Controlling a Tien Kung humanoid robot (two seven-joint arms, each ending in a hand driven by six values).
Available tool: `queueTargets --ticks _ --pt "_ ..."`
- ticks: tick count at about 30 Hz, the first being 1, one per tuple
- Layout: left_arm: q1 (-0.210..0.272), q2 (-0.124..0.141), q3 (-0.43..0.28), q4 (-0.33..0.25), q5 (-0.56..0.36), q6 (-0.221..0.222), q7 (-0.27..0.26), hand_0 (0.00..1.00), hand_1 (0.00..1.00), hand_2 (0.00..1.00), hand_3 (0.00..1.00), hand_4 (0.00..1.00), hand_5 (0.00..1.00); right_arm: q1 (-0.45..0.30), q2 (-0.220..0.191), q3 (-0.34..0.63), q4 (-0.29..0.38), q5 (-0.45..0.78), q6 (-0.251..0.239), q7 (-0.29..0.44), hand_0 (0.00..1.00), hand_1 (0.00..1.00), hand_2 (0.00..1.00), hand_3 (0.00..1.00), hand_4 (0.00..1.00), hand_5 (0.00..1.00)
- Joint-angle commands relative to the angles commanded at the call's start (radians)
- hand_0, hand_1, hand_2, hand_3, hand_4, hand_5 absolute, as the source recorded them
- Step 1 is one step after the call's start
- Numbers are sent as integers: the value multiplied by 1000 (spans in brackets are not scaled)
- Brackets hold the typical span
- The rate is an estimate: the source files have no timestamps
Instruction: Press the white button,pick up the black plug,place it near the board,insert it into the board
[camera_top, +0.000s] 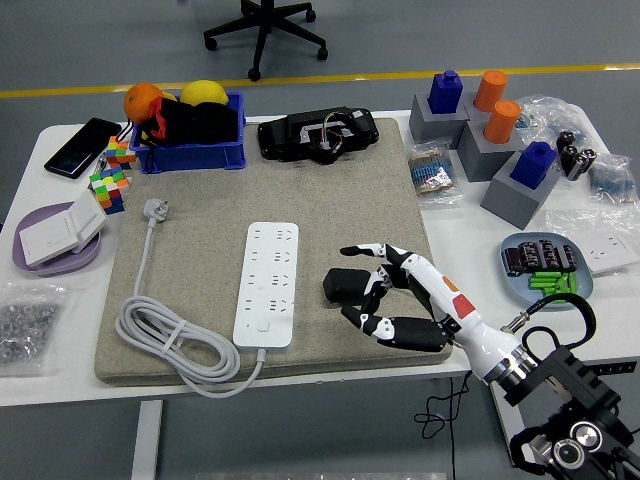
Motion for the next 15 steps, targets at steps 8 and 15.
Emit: queueTargets --ticks 8,15 --pt "1 0 2 0 1 0 0 648 638 632 679 507 122 9 -3 -19 -1 1 9 -28 2 68 183 736 770 298" --pt "5 -1 -1 0 10 -2 1 648 638 632 679 507 121 43 -4 -66 -3 13 12 -40 2 66 184 740 766 301"
